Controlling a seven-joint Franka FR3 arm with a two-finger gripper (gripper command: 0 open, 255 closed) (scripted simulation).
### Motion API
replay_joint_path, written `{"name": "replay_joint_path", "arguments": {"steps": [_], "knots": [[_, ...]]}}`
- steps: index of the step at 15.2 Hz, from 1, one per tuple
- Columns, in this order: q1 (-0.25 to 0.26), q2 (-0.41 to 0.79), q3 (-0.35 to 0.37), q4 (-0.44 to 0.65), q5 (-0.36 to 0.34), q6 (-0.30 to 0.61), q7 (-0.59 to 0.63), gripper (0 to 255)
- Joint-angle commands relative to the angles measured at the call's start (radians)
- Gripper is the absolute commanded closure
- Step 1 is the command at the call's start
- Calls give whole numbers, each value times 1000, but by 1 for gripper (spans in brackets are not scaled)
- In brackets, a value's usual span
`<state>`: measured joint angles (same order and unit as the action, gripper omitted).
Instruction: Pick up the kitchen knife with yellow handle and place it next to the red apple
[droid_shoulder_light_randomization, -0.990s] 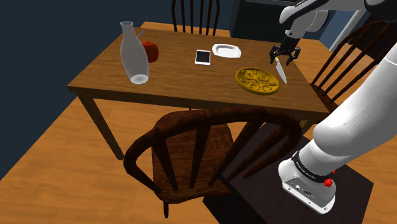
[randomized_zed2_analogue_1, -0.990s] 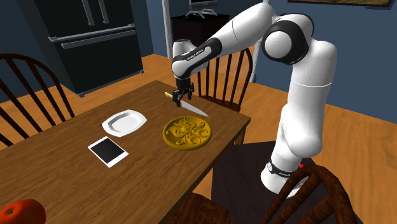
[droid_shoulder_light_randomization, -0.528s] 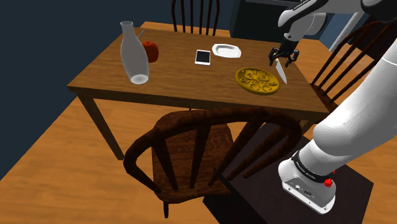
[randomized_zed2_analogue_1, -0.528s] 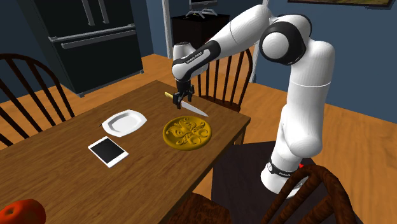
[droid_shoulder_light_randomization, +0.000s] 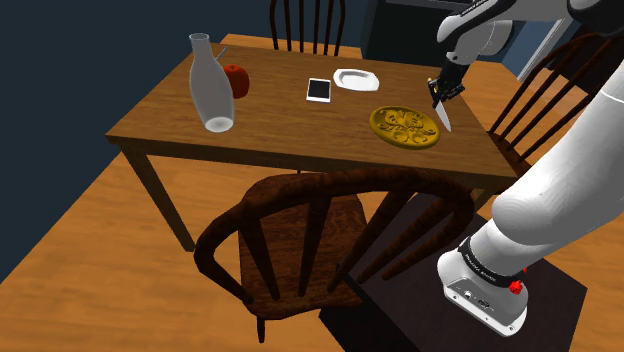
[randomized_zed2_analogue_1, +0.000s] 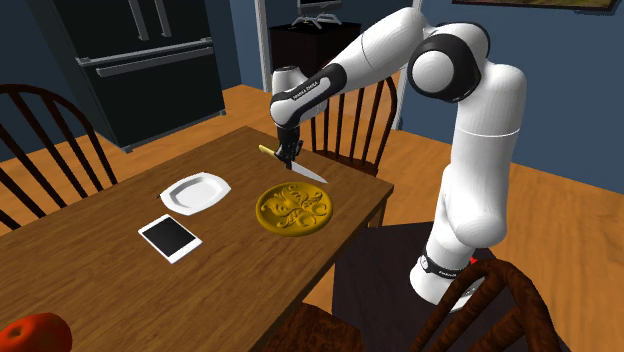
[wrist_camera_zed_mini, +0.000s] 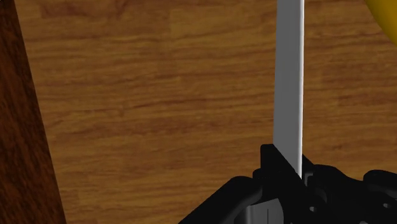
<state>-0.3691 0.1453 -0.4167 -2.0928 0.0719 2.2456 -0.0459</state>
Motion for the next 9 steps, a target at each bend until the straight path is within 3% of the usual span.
{"name": "replay_joint_path", "arguments": {"steps": [1, 9], "knots": [[0, 0, 0, 0, 0, 0, 0, 255], [4, -35, -3, 30, -20, -62, 14, 255]]}}
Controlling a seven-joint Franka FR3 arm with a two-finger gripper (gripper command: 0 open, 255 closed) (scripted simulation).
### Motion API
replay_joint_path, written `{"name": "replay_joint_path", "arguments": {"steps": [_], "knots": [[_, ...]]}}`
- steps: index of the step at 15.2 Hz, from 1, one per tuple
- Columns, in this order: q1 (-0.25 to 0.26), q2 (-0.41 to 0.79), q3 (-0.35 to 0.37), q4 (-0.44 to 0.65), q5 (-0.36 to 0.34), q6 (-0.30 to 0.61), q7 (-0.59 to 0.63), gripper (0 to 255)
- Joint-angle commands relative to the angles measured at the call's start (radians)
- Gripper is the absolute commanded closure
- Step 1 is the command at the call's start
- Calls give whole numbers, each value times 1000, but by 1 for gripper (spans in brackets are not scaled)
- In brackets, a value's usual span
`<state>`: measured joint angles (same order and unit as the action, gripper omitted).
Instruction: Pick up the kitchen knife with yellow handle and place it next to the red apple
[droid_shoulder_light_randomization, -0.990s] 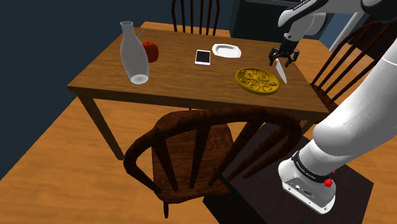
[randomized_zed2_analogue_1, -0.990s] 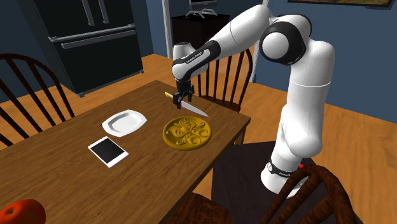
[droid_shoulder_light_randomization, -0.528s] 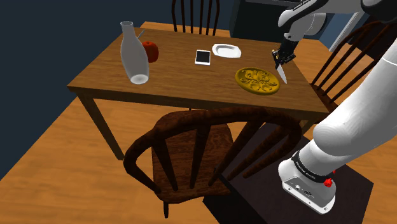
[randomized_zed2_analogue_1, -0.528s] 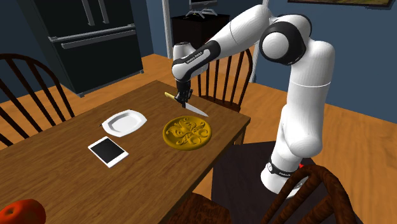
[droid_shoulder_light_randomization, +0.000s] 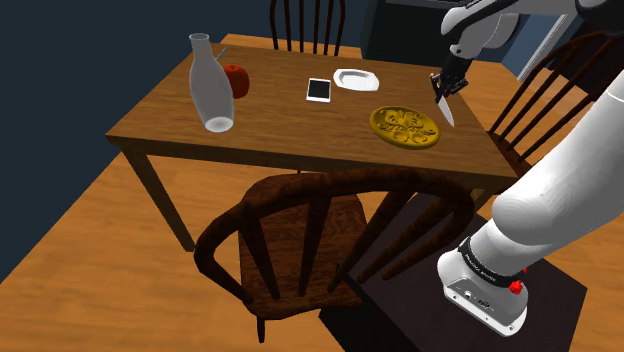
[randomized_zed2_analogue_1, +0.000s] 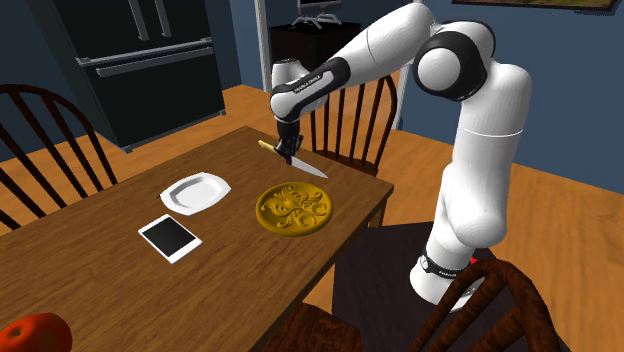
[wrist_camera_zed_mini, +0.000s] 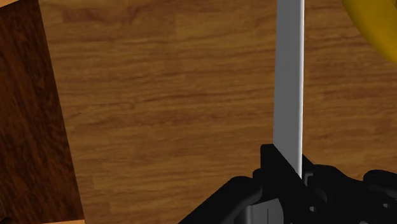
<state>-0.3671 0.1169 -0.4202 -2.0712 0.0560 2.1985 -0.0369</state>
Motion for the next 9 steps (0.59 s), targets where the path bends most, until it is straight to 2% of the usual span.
{"name": "replay_joint_path", "arguments": {"steps": [1, 9], "knots": [[2, -13, 0, 15, -8, -27, 7, 255], [6, -57, -2, 76, -31, -128, 23, 255]]}}
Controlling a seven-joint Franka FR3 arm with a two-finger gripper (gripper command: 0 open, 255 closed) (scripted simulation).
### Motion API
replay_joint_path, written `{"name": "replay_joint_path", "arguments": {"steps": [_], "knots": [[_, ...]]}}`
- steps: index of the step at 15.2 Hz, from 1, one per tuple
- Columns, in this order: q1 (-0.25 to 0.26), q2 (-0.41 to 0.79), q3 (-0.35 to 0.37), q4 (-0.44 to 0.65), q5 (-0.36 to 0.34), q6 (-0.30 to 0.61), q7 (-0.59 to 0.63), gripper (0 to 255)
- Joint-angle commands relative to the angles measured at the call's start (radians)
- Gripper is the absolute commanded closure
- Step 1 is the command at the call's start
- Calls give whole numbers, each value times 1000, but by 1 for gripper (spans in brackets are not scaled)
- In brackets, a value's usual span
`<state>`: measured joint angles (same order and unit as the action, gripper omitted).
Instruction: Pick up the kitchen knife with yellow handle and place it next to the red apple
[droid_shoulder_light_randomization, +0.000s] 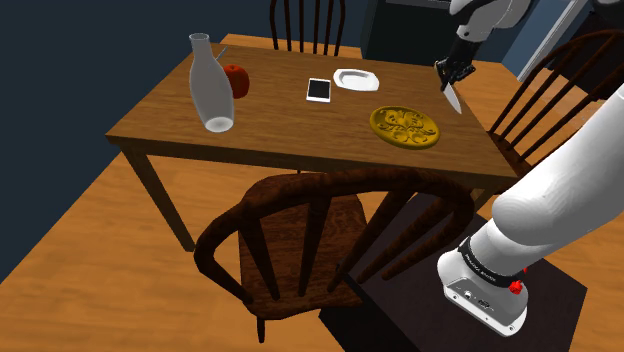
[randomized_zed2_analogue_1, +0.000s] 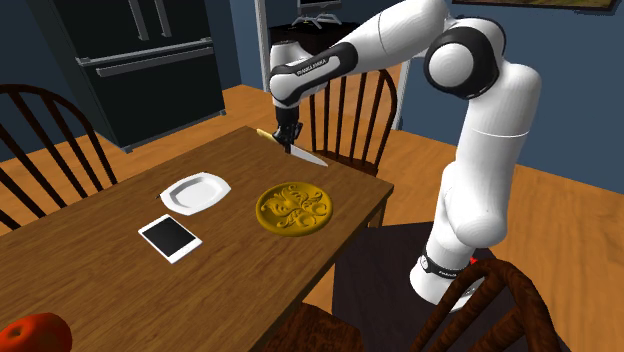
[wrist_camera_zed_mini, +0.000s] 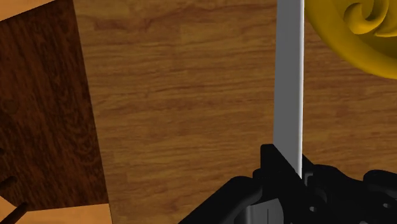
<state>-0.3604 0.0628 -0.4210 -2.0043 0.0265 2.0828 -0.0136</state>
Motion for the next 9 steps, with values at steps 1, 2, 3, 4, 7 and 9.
{"name": "replay_joint_path", "arguments": {"steps": [1, 2, 3, 4, 7, 9], "knots": [[0, -8, -1, 18, -4, -25, 2, 255], [0, -12, -1, 27, -6, -38, 3, 255], [1, -16, -1, 36, -8, -51, 4, 255], [1, -20, -1, 45, -10, -64, 6, 255], [2, -31, 0, 74, -15, -103, 9, 255], [2, -36, 0, 95, -18, -129, 11, 255]]}}
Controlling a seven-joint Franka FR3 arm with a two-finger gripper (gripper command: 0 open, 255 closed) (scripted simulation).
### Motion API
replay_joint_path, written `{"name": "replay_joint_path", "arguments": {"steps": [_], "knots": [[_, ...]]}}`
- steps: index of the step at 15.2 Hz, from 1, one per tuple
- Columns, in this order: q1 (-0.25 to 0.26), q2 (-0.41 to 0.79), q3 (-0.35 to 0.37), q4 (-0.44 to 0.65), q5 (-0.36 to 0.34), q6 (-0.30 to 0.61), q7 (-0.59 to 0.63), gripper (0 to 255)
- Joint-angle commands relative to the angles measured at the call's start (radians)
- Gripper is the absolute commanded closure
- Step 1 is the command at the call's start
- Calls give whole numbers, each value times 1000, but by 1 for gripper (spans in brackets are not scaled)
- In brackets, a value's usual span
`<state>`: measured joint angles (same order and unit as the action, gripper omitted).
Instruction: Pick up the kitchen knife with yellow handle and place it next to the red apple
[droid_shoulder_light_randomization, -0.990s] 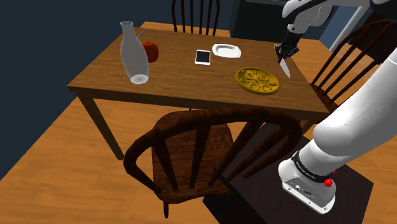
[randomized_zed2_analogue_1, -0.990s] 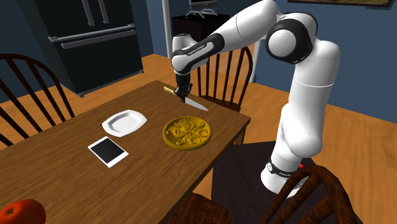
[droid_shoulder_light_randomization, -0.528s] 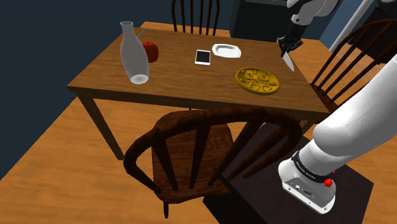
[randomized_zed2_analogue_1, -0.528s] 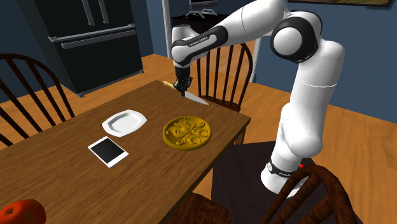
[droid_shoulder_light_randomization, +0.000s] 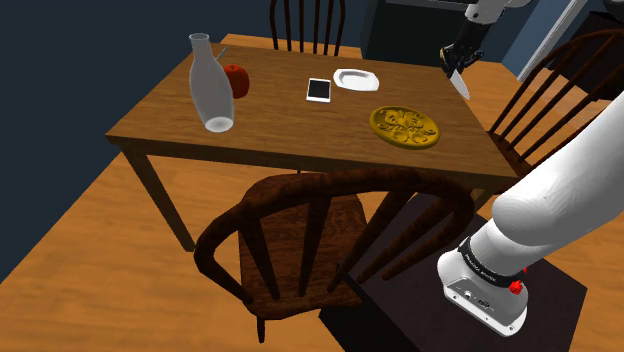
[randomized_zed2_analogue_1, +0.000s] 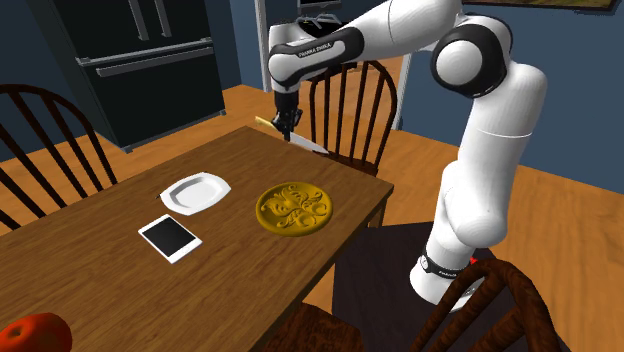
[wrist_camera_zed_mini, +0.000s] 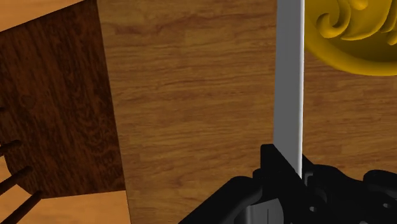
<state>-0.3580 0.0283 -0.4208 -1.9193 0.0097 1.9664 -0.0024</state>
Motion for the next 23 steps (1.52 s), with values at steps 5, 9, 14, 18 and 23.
{"name": "replay_joint_path", "arguments": {"steps": [5, 9, 14, 18, 23], "knots": [[1, -13, 0, 66, -6, -78, 3, 255], [1, -17, 1, 115, -8, -131, 4, 255], [26, -43, 25, 123, -19, -162, 57, 255], [74, -79, 77, 82, -33, -157, 160, 255], [130, -100, 142, 58, -38, -155, 283, 255]]}}
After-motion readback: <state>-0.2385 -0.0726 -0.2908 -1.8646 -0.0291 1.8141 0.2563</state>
